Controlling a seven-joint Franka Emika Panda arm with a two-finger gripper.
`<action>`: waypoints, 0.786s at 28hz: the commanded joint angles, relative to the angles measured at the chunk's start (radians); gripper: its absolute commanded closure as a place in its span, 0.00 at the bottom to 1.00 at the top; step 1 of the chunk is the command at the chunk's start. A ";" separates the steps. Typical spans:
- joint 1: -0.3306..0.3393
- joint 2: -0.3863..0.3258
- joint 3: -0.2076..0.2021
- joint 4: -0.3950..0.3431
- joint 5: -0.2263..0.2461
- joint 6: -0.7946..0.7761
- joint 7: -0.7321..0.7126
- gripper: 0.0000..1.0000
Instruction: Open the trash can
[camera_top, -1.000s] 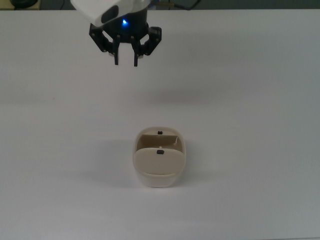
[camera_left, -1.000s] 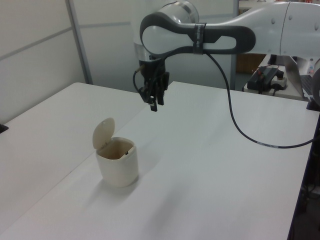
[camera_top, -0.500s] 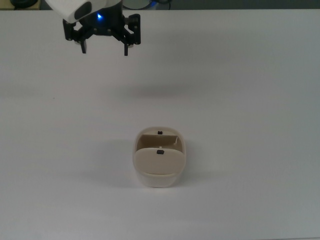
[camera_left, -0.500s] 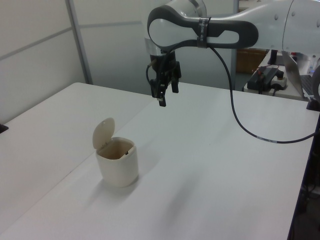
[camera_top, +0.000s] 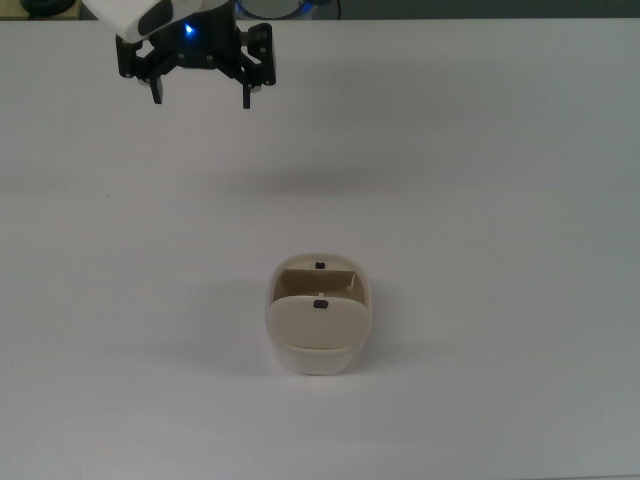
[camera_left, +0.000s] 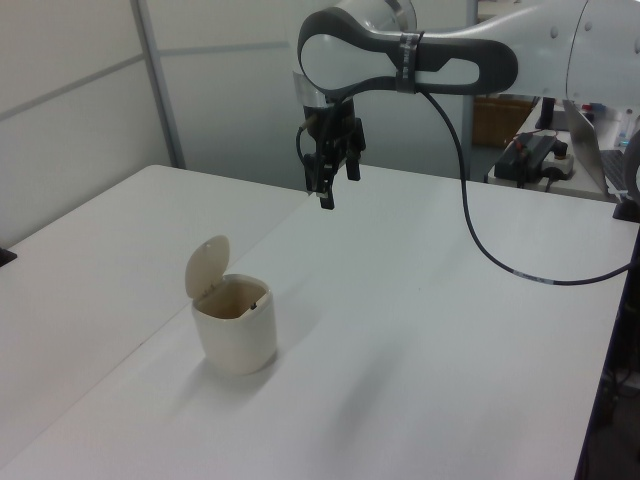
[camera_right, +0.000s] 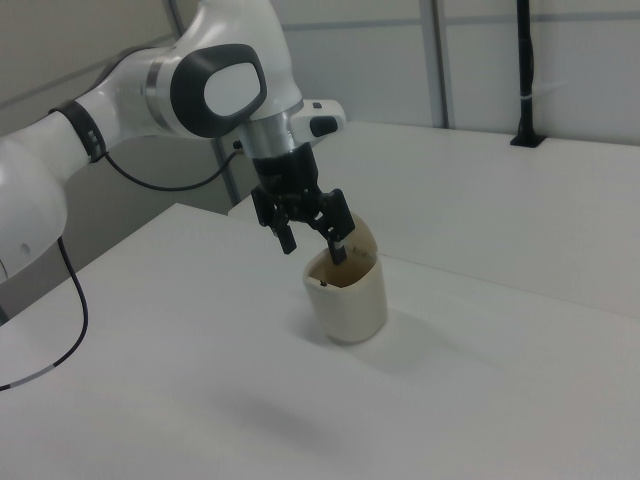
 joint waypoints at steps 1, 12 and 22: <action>-0.001 -0.020 -0.004 -0.011 0.009 -0.013 -0.021 0.00; -0.001 -0.021 -0.004 -0.011 0.010 -0.013 -0.015 0.00; -0.003 -0.021 -0.007 -0.012 0.009 -0.006 -0.015 0.00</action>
